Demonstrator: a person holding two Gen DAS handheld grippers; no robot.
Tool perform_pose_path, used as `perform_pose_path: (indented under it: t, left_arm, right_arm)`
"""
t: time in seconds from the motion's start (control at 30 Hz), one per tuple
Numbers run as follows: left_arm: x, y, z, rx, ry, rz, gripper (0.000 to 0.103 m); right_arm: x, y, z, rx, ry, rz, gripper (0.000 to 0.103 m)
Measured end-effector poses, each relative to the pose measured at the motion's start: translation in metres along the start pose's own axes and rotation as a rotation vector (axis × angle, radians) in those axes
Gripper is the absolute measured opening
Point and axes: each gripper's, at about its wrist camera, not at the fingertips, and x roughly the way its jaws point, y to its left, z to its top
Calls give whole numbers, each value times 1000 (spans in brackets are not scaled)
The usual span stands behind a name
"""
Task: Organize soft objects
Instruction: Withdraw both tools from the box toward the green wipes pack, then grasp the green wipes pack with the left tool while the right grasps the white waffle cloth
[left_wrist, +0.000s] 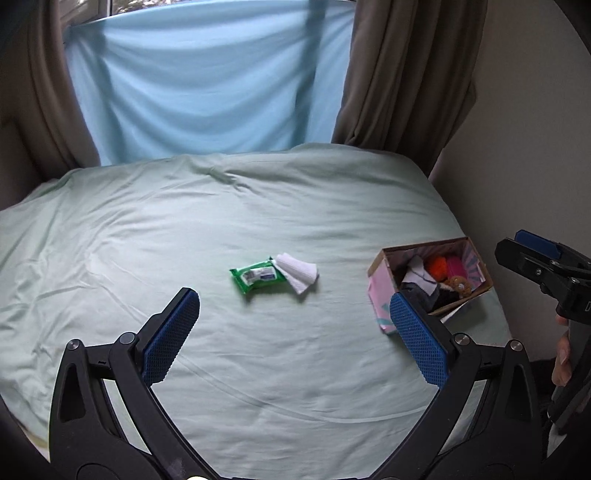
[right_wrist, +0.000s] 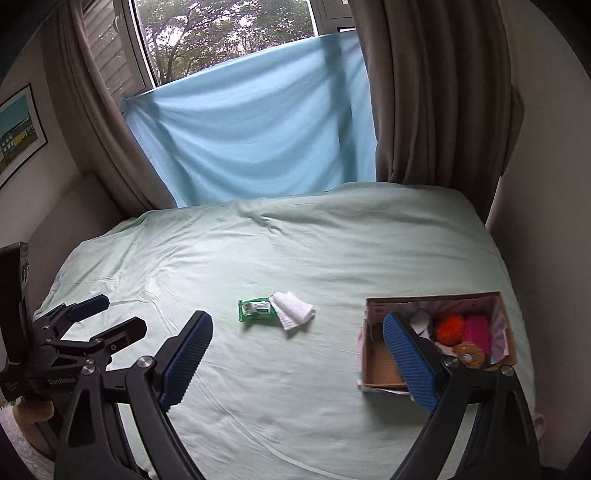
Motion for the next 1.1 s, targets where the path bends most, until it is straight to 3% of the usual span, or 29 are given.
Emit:
perform_pose_path:
  t: [0.47, 0.77, 1.1]
  left_arm:
    - [112, 69, 6, 161, 126, -58, 102]
    - [223, 81, 4, 254, 299, -55, 102]
    - [336, 75, -8, 401, 393, -35, 102]
  right_arm:
    - [120, 45, -8, -72, 90, 10, 92]
    - [225, 47, -24, -215, 257, 15, 92]
    - [338, 29, -40, -301, 410, 3, 92]
